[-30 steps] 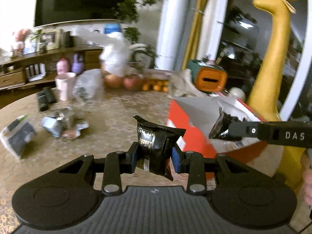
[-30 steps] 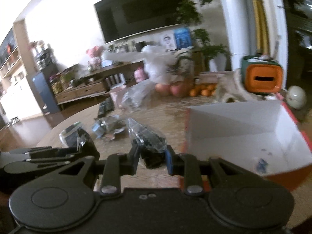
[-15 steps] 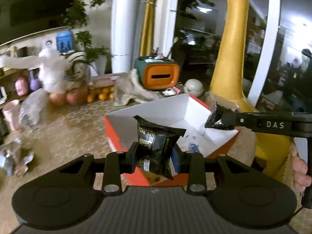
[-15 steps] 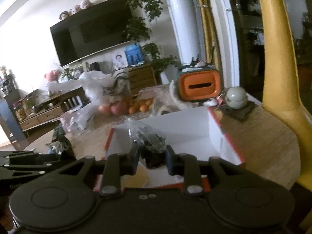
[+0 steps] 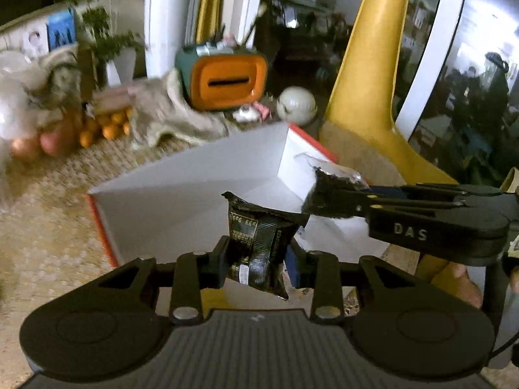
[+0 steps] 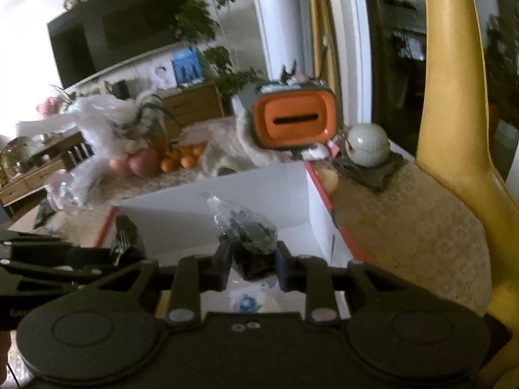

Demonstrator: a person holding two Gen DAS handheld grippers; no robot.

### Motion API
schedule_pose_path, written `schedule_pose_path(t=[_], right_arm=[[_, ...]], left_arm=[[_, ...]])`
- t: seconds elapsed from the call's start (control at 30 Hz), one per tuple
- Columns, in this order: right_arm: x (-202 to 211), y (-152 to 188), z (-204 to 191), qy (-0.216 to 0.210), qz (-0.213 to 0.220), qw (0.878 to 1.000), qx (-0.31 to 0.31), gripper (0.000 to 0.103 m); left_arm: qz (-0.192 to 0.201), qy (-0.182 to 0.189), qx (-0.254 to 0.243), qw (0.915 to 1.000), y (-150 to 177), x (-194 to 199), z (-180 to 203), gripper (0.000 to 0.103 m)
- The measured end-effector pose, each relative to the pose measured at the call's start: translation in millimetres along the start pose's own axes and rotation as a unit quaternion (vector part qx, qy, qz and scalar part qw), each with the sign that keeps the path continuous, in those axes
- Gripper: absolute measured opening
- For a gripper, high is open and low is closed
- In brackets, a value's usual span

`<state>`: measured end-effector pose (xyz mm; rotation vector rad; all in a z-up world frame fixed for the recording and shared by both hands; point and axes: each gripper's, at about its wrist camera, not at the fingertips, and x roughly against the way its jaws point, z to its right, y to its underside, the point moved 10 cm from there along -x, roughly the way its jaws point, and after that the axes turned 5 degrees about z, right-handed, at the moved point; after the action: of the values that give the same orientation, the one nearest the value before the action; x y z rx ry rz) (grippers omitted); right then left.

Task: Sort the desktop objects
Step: 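Carry the black snack bag and clear bag with both tools over the shoebox, then open both tools to drop the bags into the shoebox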

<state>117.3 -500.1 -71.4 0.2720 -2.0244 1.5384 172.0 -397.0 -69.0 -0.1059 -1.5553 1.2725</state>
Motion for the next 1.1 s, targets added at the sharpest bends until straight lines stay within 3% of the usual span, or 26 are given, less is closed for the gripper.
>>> schedule_pose_path(t=[0.3, 0.37, 0.4, 0.43, 0.5, 0.63, 1.1], right_arm=[[-37.9, 17.4, 10.0, 0.034, -0.034, 0.999, 0.006, 0.028], [-37.7, 17.3, 11.7, 0.036, -0.033, 0.999, 0.007, 0.032], [-37.6, 17.2, 12.5, 0.035, -0.034, 0.999, 0.006, 0.033], [-37.4, 17.1, 13.3, 0.034, -0.035, 0.999, 0.005, 0.034], [-36.3, 16.5, 14.4, 0.034, -0.034, 0.999, 0.005, 0.036], [-28.3, 15.3, 15.1, 0.034, -0.030, 0.999, 0.004, 0.045], [27.9, 5.6, -26.7, -0.012, -0.008, 1.000, 0.021, 0.045]], left_arm=[[-0.059, -0.003, 0.003, 0.9982, 16.5, -51.6, -7.8, 0.034], [-0.065, -0.002, 0.006, 0.9978, 18.9, -54.2, -9.3, 0.037], [-0.067, -0.001, 0.007, 0.9977, 20.3, -54.6, -10.6, 0.045], [-0.065, -0.001, 0.009, 0.9978, 20.3, -54.2, -11.4, 0.057], [-0.056, -0.007, 0.008, 0.9984, 20.1, -50.8, -14.0, 0.064], [-0.048, 0.000, 0.013, 0.9988, 18.2, -42.5, -13.9, 0.064], [0.006, -0.002, 0.030, 0.9995, 13.0, 31.9, -13.7, 0.064]])
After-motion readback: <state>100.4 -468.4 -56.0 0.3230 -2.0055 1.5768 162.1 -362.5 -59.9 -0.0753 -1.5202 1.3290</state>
